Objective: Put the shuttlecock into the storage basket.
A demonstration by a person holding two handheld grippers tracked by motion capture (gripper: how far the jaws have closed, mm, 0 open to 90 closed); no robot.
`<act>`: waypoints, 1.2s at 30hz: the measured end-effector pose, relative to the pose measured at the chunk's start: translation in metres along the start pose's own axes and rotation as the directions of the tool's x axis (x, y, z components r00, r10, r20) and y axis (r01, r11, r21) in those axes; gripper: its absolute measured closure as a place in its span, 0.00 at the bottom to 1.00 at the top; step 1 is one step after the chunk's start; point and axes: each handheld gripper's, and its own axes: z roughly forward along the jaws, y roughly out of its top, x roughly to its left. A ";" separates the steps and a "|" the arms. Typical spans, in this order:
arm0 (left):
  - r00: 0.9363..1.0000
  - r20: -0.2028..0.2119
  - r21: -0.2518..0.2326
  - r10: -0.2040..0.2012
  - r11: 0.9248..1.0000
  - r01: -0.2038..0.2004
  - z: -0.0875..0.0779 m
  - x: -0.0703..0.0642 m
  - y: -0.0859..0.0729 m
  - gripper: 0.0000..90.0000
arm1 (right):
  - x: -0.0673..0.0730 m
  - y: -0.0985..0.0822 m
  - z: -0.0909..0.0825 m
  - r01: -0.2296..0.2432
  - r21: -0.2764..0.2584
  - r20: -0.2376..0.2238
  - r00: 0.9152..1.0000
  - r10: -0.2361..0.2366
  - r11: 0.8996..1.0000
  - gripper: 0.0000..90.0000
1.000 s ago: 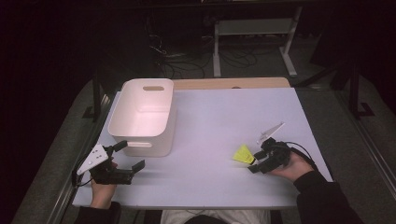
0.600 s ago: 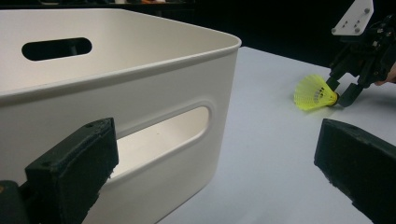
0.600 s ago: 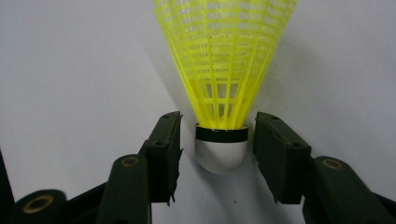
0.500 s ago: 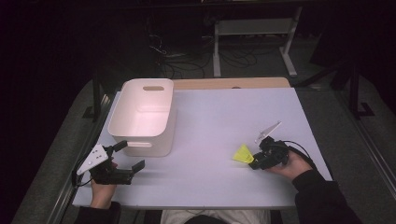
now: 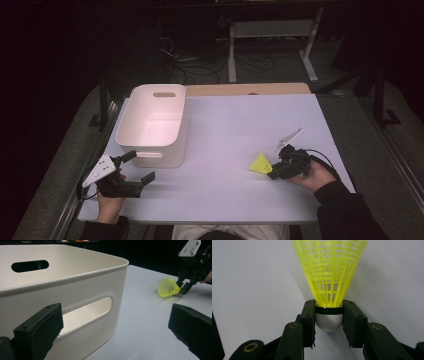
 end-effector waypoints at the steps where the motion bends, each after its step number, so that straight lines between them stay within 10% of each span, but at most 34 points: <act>1: 1.000 0.000 0.000 0.000 1.000 0.000 0.000 0.000 0.000 0.00 | 0.001 0.002 -0.003 0.004 -0.010 0.002 1.000 -0.004 1.000 0.70; 36: 1.000 0.000 0.001 0.000 1.000 0.000 0.000 0.000 0.000 0.00 | 0.006 0.033 -0.031 0.062 -0.064 0.021 0.998 -0.061 0.996 0.70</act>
